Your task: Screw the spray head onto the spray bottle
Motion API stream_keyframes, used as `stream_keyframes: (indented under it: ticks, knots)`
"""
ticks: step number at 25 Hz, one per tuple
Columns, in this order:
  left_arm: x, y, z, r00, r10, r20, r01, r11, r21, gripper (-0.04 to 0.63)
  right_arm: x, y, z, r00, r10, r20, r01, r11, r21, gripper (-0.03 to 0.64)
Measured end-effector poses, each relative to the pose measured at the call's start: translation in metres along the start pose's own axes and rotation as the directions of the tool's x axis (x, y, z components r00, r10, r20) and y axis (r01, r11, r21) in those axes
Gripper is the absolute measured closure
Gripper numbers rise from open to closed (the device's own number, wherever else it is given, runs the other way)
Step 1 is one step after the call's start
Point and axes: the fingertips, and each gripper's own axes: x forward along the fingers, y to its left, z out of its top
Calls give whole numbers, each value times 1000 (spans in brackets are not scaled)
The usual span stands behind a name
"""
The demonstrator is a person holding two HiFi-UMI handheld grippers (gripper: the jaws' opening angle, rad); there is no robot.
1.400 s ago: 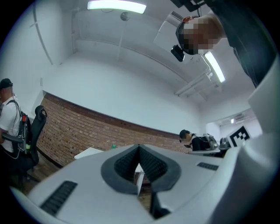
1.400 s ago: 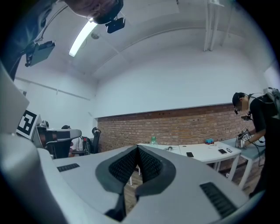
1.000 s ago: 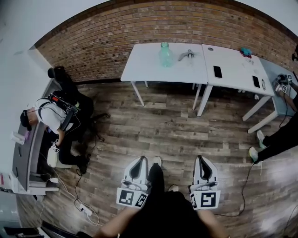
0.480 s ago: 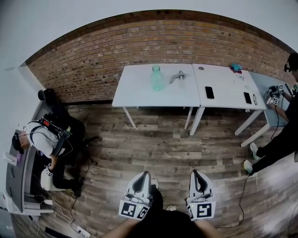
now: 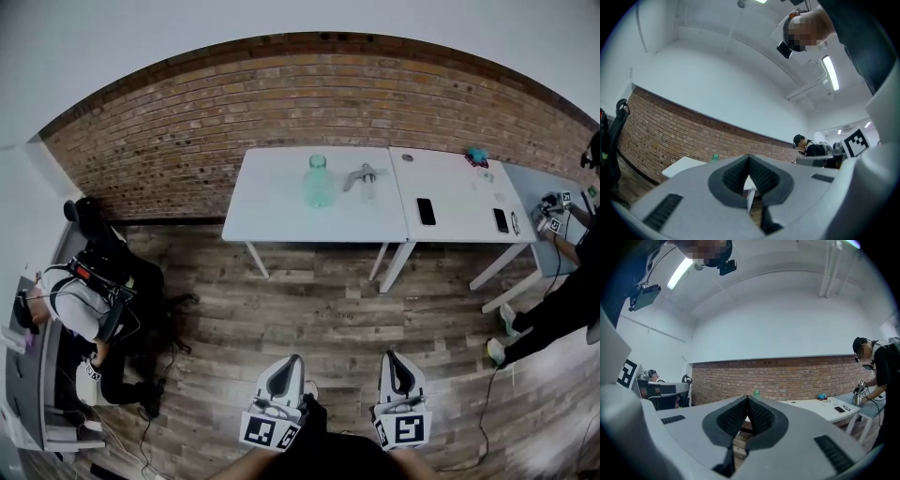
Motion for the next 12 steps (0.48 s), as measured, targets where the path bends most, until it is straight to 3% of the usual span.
stream_keyframes:
  ticks: [12]
  knots:
    - [44, 65, -6, 1000, -6, -27, 6, 1000, -10, 594, 74, 25, -1, 1000, -16, -10, 16, 1000, 14, 615]
